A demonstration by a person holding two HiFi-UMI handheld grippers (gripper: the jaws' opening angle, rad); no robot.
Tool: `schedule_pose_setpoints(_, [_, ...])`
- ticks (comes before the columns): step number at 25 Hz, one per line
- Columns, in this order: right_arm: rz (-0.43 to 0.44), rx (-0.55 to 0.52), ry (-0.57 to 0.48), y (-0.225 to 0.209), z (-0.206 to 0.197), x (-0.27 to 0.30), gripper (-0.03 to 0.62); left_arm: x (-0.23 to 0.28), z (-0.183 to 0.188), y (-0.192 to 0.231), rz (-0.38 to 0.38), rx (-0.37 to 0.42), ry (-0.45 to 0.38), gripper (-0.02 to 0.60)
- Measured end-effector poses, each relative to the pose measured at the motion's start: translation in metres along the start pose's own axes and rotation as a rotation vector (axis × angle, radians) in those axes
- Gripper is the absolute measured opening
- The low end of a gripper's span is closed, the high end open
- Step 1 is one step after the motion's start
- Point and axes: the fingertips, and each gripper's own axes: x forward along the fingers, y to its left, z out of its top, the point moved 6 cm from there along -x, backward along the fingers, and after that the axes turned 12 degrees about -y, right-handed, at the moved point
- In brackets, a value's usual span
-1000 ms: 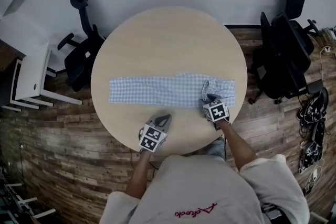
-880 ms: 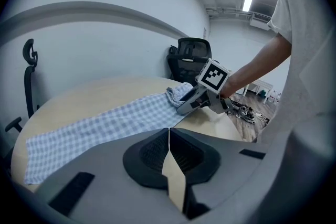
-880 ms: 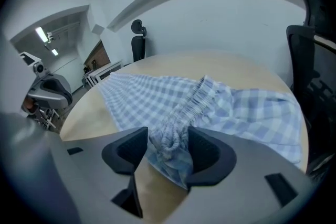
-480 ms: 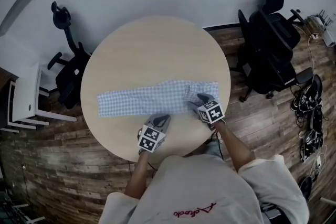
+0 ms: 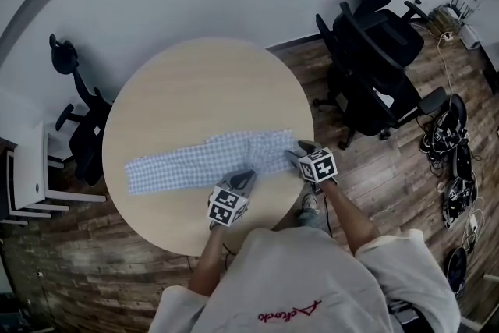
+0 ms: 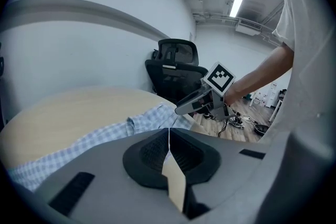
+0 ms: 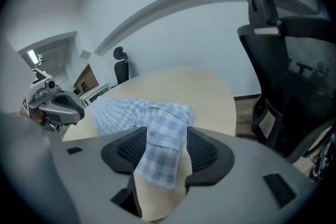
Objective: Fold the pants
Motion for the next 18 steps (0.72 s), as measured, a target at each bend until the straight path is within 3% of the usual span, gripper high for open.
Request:
schedule_pose_setpoints(5, [0.011, 0.114, 0.049, -0.018, -0.023, 0.006, 0.244, 0.011, 0.007, -0.006, 0.022, 0.001, 0.017, 0.035])
schedule_pose_setpoints(13, [0.064, 0.156, 0.131, -0.02, -0.025, 0.022, 0.089, 0.004, 0.006, 0.002, 0.111, -0.02, 0.051, 0.035])
schedule_pose_setpoints(18, [0.095, 0.203, 0.106, -0.032, -0.021, 0.017, 0.071, 0.023, 0.013, -0.007, 0.101, -0.014, 0.056, 0.035])
